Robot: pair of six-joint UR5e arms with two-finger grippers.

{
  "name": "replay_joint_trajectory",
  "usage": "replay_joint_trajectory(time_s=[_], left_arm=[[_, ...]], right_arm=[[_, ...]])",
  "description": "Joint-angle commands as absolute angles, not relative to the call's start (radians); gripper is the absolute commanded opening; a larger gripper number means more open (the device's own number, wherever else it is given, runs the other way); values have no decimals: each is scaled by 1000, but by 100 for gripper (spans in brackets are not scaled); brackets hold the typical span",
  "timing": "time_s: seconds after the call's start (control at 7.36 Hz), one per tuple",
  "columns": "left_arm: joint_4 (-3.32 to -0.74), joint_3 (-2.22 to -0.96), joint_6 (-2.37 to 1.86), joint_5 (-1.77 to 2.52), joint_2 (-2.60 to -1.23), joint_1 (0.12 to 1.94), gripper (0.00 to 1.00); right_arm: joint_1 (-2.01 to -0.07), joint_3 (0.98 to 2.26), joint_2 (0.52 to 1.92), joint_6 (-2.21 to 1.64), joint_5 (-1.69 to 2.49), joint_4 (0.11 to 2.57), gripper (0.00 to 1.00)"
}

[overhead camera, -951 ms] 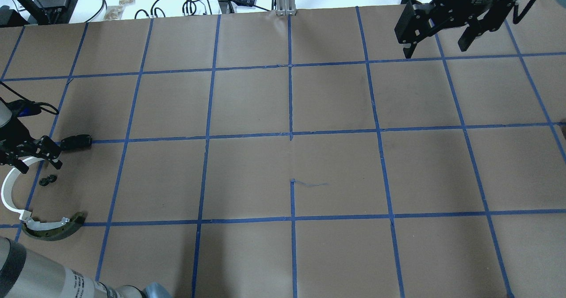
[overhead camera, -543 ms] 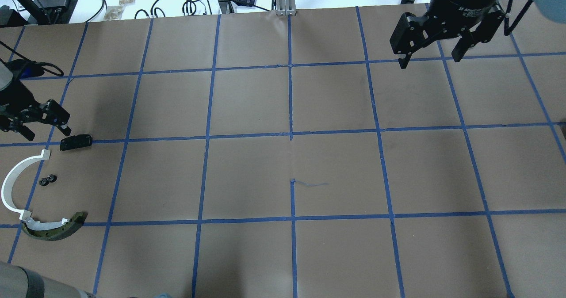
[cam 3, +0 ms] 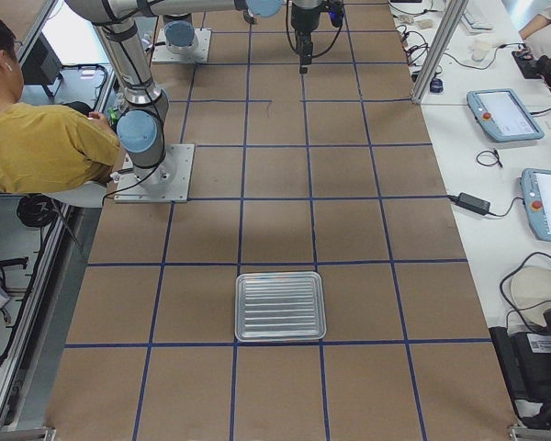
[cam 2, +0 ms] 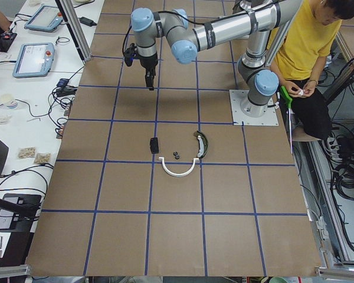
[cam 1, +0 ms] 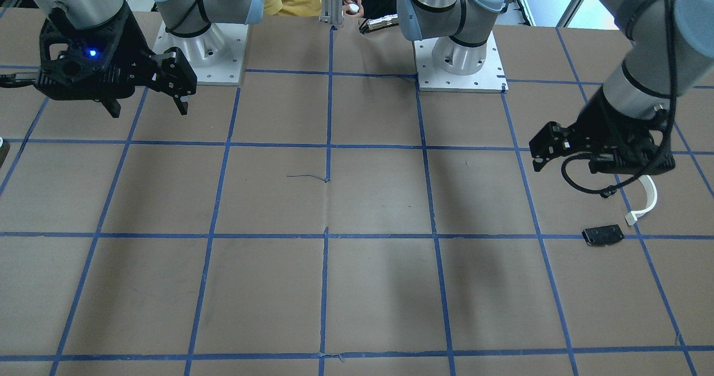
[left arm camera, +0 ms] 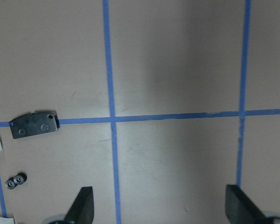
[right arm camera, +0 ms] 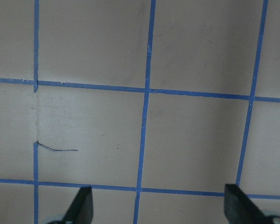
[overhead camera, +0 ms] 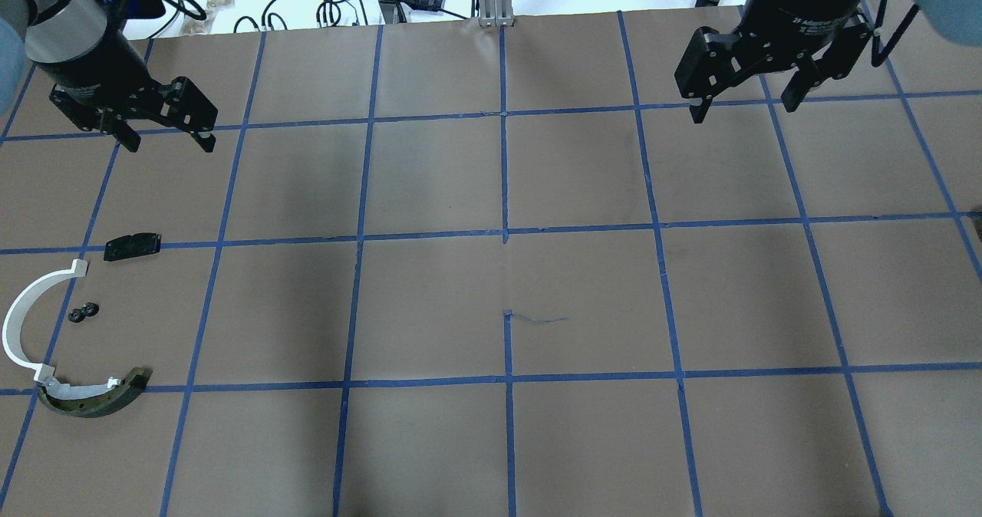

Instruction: Place bearing gear from tray to pile

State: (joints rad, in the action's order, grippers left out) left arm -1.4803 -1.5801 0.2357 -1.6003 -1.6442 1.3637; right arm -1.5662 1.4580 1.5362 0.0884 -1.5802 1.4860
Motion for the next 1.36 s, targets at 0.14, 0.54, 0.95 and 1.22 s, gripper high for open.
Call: replay_joint_trajectory(time_s=[0.14, 0.54, 0.95, 1.22], left_arm=[[-1537, -1597, 80, -1534, -1548, 1477, 100], [-1539, -1640, 55, -1537, -1519, 1514, 100], [-1600, -1651, 60, -1591, -1488, 1513, 100], [-1601, -1652, 57, -1557, -1489, 1503, 100]], right_arm=[[-1563, 1457, 1536, 87, -1578, 1489, 100], [-1563, 1456, 1543, 87, -1582, 1500, 100], [-1569, 1456, 1545, 87, -1589, 1502, 100], [-1571, 1454, 1543, 89, -1589, 1502, 100]])
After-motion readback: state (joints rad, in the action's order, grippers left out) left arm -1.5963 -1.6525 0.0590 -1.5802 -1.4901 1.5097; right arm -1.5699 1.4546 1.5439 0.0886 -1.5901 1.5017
